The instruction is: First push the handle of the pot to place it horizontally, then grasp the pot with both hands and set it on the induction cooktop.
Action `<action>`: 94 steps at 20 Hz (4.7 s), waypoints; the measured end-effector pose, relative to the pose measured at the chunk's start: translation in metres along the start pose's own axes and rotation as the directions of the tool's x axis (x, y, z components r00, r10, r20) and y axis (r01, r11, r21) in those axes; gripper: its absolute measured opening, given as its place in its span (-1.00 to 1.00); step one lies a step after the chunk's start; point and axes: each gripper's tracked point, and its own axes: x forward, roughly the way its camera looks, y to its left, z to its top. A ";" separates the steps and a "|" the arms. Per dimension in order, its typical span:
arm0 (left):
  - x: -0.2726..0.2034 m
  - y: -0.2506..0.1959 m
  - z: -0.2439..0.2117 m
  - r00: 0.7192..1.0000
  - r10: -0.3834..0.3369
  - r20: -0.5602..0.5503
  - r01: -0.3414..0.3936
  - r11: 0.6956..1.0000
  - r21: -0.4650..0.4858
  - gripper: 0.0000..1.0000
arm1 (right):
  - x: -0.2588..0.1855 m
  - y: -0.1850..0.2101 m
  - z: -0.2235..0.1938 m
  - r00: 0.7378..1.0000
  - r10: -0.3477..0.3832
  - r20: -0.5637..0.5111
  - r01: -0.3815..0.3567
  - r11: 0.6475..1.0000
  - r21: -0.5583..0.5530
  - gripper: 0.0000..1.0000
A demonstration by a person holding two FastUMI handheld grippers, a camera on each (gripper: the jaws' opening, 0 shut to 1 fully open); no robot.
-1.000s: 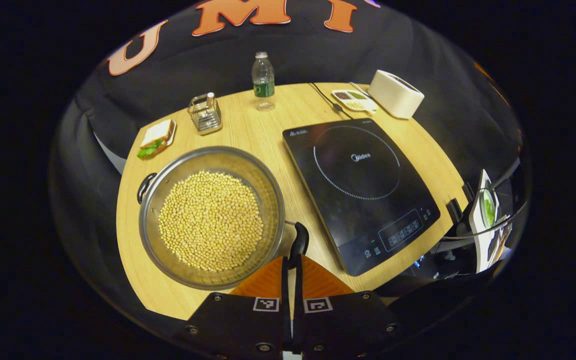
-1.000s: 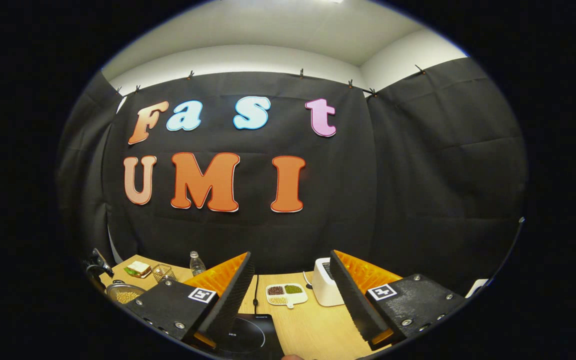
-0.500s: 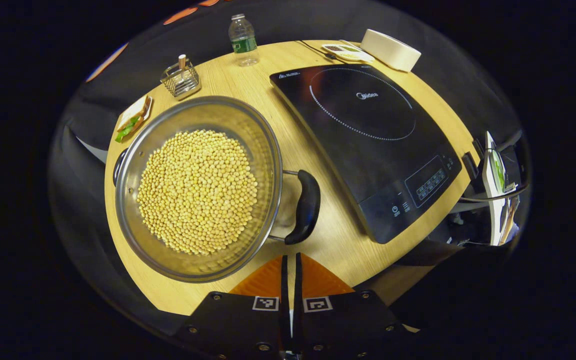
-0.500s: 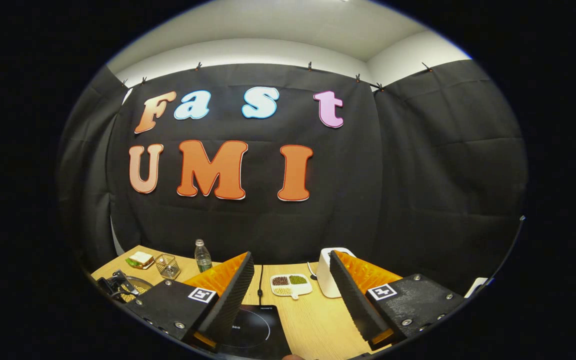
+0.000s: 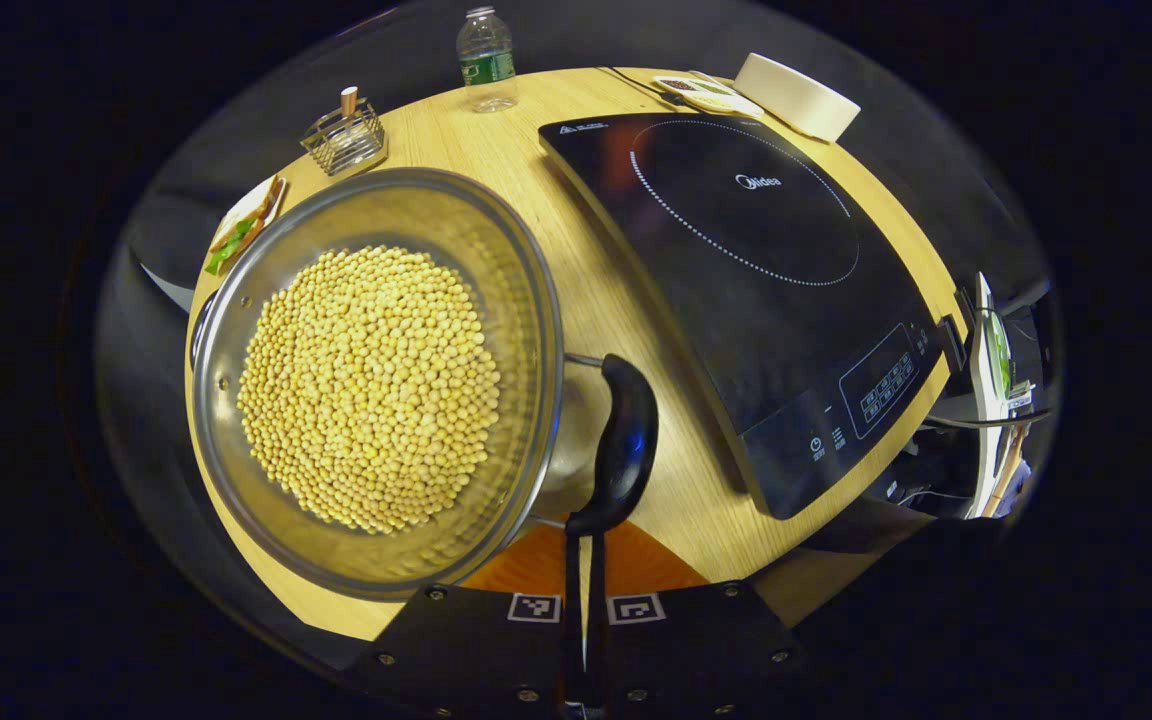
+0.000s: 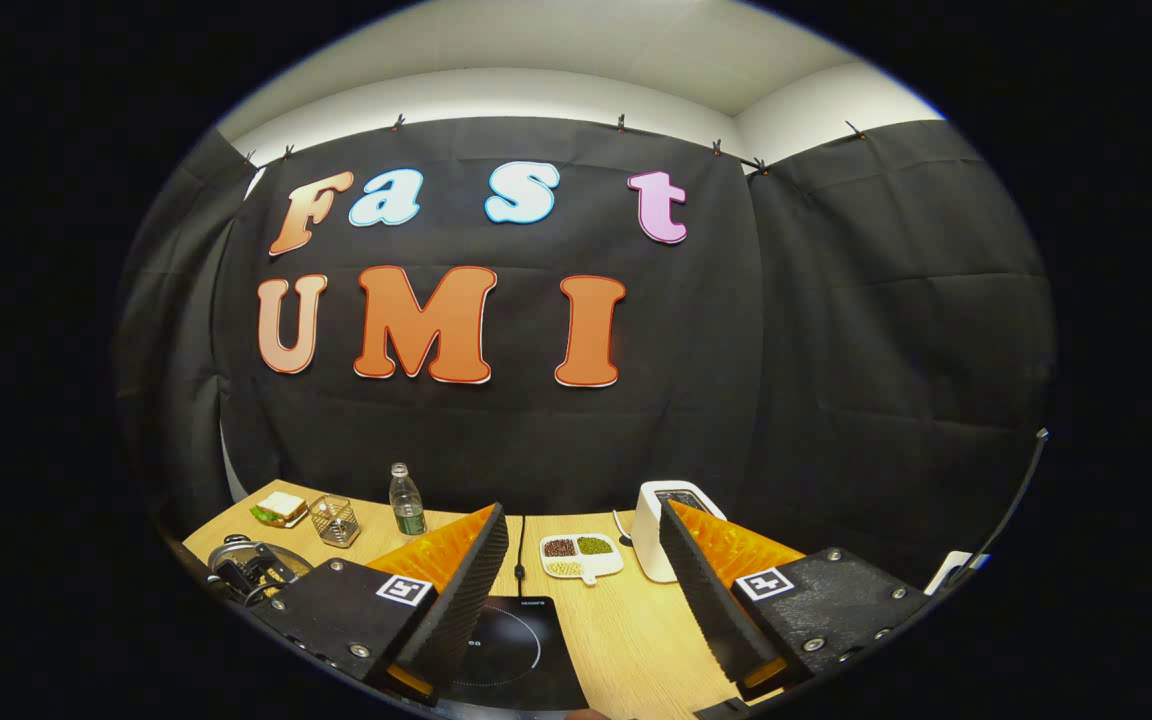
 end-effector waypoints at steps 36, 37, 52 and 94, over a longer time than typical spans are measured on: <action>0.038 -0.010 0.103 0.995 0.034 0.099 -0.023 0.993 -0.115 -0.96 | -0.008 -0.029 -0.047 0.986 -0.090 -0.141 0.093 0.996 0.014 0.89; 0.038 -0.010 0.106 0.994 0.035 0.105 -0.022 0.992 -0.123 -0.96 | -0.009 -0.030 -0.049 0.985 -0.092 -0.145 0.095 0.995 0.017 0.89; 0.043 -0.015 0.126 0.988 0.034 0.148 -0.001 0.976 -0.217 -0.96 | -0.018 0.000 -0.071 0.980 -0.035 -0.197 0.033 0.999 -0.015 0.89; -0.065 0.260 0.058 0.855 0.279 0.437 -0.148 0.939 -0.310 0.76 | 0.013 0.322 -0.253 0.601 0.363 -0.712 -0.330 0.924 0.193 0.90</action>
